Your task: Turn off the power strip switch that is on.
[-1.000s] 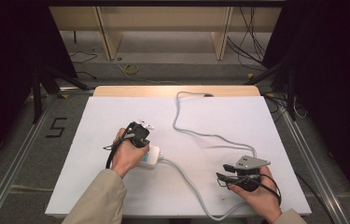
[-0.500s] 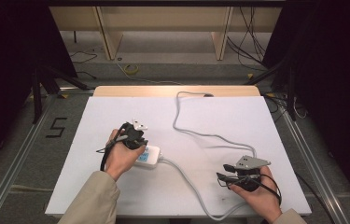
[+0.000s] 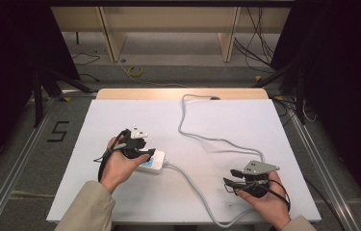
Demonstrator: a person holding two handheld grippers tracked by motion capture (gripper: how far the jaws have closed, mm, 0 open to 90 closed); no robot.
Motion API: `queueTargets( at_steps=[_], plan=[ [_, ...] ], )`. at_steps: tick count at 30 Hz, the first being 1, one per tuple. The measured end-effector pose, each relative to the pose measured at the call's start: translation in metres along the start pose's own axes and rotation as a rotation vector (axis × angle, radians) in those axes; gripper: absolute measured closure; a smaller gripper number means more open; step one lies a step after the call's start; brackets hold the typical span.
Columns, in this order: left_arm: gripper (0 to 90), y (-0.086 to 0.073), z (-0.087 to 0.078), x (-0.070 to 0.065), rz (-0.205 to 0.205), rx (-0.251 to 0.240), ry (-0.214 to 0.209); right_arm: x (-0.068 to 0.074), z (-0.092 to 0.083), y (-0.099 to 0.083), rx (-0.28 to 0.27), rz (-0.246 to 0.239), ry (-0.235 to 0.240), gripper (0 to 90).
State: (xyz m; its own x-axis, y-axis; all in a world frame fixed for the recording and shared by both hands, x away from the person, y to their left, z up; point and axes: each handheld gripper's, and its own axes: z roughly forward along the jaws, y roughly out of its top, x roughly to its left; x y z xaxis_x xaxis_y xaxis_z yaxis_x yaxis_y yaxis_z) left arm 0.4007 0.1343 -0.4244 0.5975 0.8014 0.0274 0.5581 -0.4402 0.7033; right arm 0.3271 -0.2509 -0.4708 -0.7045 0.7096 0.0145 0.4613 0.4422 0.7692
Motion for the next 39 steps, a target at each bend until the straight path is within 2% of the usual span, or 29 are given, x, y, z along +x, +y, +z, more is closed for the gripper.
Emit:
queueTargets(
  at_steps=[4, 8, 16, 23, 27, 33, 39],
  plan=[
    [43.2, -0.002, -0.002, -0.002, 0.002, -0.003, 0.004, 0.0, 0.0, 0.0, 0.0, 0.0, 0.0, 56.5],
    [39.9, -0.005, -0.005, -0.002, -0.005, -0.008, -0.006, 0.0, 0.0, 0.0, 0.0, -0.001, 0.001, 56.5],
    [37.9, -0.011, -0.009, -0.002, 0.003, -0.028, -0.005, 0.0, 0.0, 0.0, 0.0, -0.001, 0.001, 56.5],
    [35.7, -0.015, -0.015, -0.002, 0.039, -0.076, 0.007, 0.0, -0.001, 0.0, 0.0, 0.0, 0.002, 56.5],
    [34.4, -0.019, -0.018, -0.001, 0.069, -0.086, 0.013, 0.0, 0.0, 0.0, 0.001, 0.0, 0.003, 56.5],
    [33.3, -0.027, -0.022, 0.0, 0.088, -0.1, 0.016, 0.001, 0.0, 0.0, 0.0, -0.002, 0.002, 56.5],
    [32.0, -0.034, -0.026, 0.003, 0.079, -0.109, 0.023, 0.001, 0.0, 0.0, 0.001, -0.002, 0.004, 56.4]
  ],
)
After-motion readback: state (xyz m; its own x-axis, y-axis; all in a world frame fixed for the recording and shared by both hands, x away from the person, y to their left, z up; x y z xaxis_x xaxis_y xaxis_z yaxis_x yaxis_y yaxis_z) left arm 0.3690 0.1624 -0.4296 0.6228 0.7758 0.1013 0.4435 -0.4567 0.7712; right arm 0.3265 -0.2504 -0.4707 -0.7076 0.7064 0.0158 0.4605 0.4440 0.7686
